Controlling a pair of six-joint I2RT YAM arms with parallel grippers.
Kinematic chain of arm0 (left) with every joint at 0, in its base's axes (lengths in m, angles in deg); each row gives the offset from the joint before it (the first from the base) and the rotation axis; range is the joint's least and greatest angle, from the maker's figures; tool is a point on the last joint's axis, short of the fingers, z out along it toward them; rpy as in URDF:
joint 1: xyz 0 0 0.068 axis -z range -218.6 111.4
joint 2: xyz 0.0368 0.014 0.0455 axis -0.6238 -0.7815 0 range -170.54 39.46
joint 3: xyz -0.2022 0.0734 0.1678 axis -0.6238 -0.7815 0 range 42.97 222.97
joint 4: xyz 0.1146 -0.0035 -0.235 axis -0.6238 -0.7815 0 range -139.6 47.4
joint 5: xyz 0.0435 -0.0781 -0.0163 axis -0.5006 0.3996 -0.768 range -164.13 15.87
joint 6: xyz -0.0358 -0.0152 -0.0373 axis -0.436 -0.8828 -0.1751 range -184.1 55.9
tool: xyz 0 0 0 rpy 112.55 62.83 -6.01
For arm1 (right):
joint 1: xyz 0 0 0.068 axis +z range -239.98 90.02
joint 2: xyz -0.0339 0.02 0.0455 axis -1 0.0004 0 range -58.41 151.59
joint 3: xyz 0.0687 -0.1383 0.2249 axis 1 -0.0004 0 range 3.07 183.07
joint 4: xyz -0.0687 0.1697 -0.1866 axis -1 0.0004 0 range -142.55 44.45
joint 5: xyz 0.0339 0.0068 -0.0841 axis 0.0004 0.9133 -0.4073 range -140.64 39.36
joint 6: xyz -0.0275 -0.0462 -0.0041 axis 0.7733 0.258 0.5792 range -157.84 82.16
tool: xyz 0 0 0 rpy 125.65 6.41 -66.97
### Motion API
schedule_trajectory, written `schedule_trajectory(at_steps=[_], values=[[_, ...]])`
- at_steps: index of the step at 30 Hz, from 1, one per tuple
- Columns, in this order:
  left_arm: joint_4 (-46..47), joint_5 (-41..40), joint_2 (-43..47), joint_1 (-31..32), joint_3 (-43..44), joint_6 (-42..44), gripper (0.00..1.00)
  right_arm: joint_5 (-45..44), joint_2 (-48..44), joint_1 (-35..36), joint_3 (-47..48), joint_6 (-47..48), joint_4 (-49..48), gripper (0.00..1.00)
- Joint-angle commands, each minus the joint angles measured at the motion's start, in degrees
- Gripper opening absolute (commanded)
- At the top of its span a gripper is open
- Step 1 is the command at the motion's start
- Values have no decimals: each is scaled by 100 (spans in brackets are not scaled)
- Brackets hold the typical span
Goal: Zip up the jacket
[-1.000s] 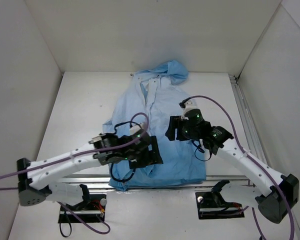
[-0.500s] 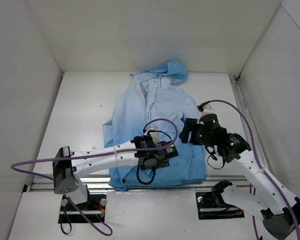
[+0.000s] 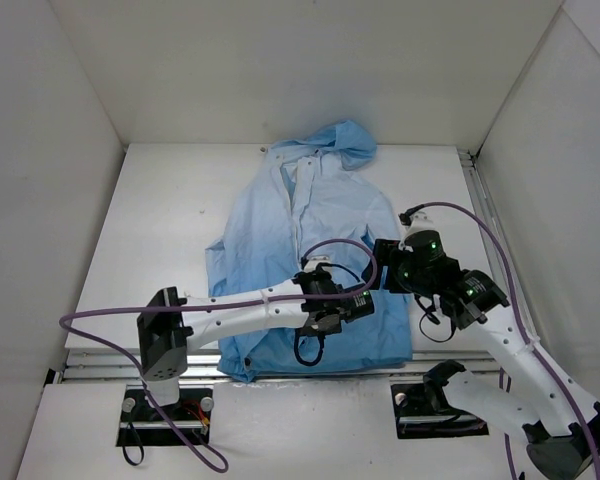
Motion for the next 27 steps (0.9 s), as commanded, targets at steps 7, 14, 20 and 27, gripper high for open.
schedule_trajectory(at_steps=[7,14,20,27], values=[[-405,-154,-89,-4,353,232,35,79,-97,-113,114,48,-137,64],[-626,-259,-317,-57,573,399,35,123,-53,-131,96,109,-146,64],[-687,-286,-414,-161,617,522,32,141,-27,-193,88,180,-146,63],[-986,-400,-633,-162,863,592,31,158,0,-254,52,215,-164,63]])
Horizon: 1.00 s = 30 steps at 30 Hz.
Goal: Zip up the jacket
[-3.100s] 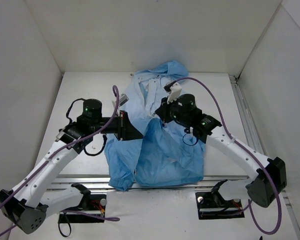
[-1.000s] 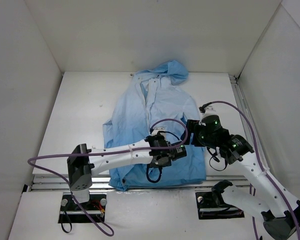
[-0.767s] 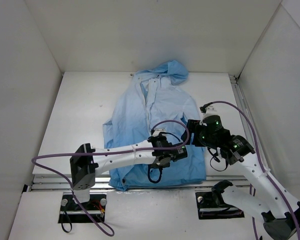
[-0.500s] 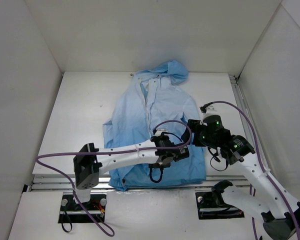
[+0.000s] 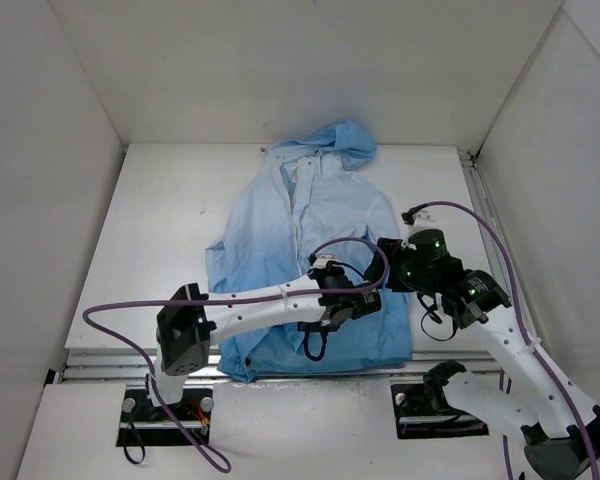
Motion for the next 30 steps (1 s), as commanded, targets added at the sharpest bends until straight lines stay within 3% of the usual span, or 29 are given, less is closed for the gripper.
schedule_trajectory(at_steps=[1,8,11,16,21,26,30], values=[[-378,-223,9,-42,321,149,30,29,60,-57,46,73,-164,63],[-378,-223,0,-95,322,193,17,205,69,-102,20,73,-173,63],[-413,-276,105,-95,287,158,1,293,61,-128,28,126,-199,62],[-335,-443,509,-208,-63,96,0,748,-1,-101,28,240,-357,63],[499,-583,1966,-375,-1144,175,0,1837,-36,-93,46,521,-875,74],[2220,-619,4040,-682,-2805,666,0,2665,17,-102,107,425,-1516,88],[3328,-540,5463,-886,-3842,1167,0,3393,113,-93,55,328,-2140,84]])
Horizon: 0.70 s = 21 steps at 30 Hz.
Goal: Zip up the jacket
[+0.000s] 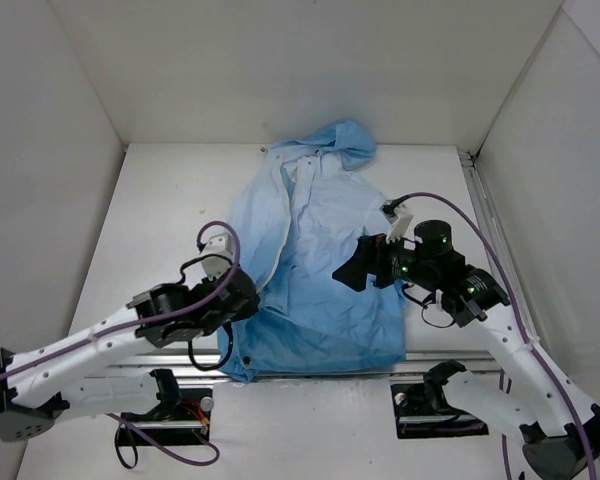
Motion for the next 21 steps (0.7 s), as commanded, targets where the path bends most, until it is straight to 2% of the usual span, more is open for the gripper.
schedule_trajectory(at_steps=[1,2,5,8,12,13,16,21], values=[[1263,-157,786,-77,-467,600,0,1012,100,-14,5,-105,-1270,81],[1298,-166,945,-129,-538,644,0,1310,161,12,-39,-149,-1421,75],[1509,-148,1411,-130,-758,837,0,1811,232,91,-250,-447,-2272,66],[1912,-131,1885,-130,-1126,934,0,1875,302,354,-453,-781,-3273,62],[2212,-87,2088,-130,-1311,996,0,1875,566,785,-479,-852,-3854,58],[2282,-43,2106,-130,-1329,1039,0,1866,653,890,-505,-896,-3961,54],[2642,-8,2211,-130,-1417,1153,0,1831,794,1066,-541,-853,-4331,50],[3232,63,2221,-130,-1409,1339,0,1831,1154,1243,-453,-685,-4481,50]])
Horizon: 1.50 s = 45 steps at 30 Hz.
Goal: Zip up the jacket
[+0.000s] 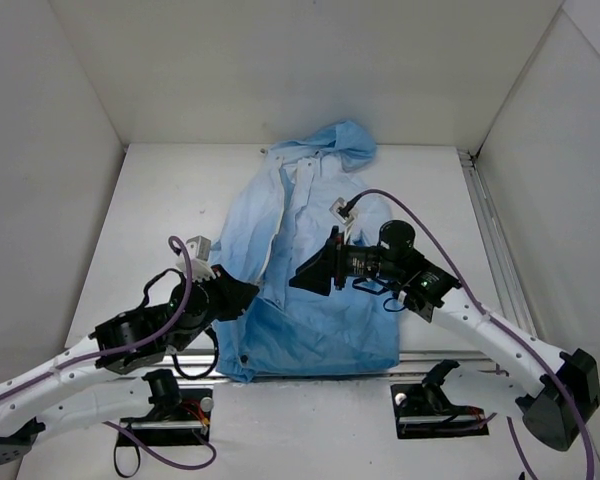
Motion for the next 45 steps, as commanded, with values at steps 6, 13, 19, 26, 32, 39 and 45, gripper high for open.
schedule_trajectory(at_steps=[6,13,19,26,32,39,45], values=[[1297,74,-59,-16,205,353,0,142,476,82,91,84,-1070,48],[1710,92,19,-16,91,406,0,239,784,82,117,92,-1431,46],[1763,118,20,-16,47,380,0,291,925,82,117,84,-1633,46],[1904,171,-24,-16,11,371,0,344,1013,82,74,23,-1897,45],[1974,206,-130,-16,64,459,0,432,1101,91,91,-22,-2072,44],[2027,206,-147,-16,64,494,0,520,1206,74,179,-4,-2082,38],[2009,206,-165,-16,64,485,0,546,1207,91,197,-13,-2117,18]])
